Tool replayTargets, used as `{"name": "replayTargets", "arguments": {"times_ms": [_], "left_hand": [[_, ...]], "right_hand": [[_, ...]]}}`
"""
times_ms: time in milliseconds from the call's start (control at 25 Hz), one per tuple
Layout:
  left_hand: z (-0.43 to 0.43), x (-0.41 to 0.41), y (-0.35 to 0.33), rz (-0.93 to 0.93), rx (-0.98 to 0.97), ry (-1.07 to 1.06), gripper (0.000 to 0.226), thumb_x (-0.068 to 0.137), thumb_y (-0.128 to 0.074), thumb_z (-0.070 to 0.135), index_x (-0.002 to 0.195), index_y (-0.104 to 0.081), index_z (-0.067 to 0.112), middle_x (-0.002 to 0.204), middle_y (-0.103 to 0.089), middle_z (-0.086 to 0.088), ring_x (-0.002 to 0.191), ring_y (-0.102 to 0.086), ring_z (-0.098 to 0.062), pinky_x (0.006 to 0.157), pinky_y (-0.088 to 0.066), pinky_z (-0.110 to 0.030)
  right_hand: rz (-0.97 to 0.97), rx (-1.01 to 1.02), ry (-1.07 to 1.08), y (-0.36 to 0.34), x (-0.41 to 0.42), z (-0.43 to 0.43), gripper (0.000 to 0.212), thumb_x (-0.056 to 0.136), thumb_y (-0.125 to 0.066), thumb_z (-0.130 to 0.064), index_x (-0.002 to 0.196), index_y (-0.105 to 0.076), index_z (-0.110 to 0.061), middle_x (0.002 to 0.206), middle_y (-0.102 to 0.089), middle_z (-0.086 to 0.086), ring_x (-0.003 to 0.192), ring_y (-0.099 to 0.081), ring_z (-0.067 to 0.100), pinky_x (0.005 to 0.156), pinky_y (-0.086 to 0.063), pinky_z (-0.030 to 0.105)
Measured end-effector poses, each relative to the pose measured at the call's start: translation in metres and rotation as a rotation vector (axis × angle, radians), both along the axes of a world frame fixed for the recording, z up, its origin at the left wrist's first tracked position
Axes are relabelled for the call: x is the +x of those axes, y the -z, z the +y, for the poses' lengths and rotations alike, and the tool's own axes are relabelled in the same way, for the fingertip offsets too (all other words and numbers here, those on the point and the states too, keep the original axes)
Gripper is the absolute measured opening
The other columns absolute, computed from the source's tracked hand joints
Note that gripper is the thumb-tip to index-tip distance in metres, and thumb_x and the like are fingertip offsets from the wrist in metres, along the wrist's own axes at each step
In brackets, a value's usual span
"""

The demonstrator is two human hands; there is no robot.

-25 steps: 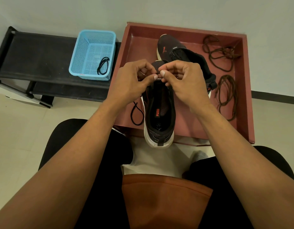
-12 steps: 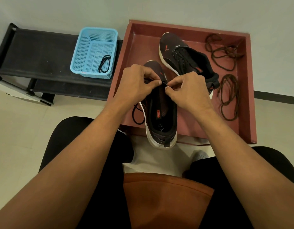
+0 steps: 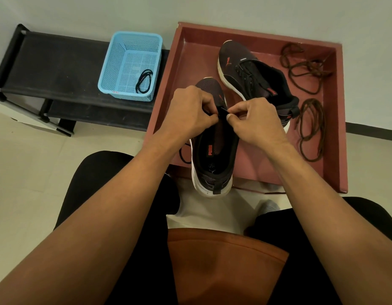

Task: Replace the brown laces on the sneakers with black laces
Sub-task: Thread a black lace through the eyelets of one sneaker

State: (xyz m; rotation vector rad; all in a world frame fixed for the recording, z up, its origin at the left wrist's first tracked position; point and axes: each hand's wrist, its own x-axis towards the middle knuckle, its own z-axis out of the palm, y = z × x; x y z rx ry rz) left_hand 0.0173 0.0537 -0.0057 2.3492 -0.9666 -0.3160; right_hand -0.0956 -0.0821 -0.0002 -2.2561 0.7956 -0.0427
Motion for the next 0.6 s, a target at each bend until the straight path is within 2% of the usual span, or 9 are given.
{"name": "replayTargets", "arguments": {"times_ms": [200, 600], "left_hand": [[-0.003, -0.006, 0.005, 0.030, -0.036, -0.024, 0.002, 0.083, -0.081, 0.023, 0.082, -0.080, 0.023, 0.072, -0.067, 0.017, 0.066, -0.063, 0.006, 0.062, -0.043, -0.001], [-0.004, -0.012, 0.008, 0.125, -0.098, -0.133, 0.003, 0.083, -0.084, 0.024, 0.084, -0.082, 0.026, 0.069, -0.064, 0.022, 0.067, -0.062, 0.008, 0.061, -0.042, -0.001]], "right_hand": [[-0.001, 0.041, 0.004, -0.001, -0.001, 0.000, 0.019, 0.094, -0.073, -0.024, 0.111, -0.081, -0.021, 0.093, -0.079, -0.002, 0.089, -0.074, 0.009, 0.093, -0.059, 0.029], [-0.014, 0.083, 0.015, -0.005, -0.003, 0.002, 0.017, 0.093, -0.074, -0.028, 0.107, -0.082, -0.025, 0.091, -0.078, -0.006, 0.089, -0.073, 0.008, 0.090, -0.058, 0.029]]}}
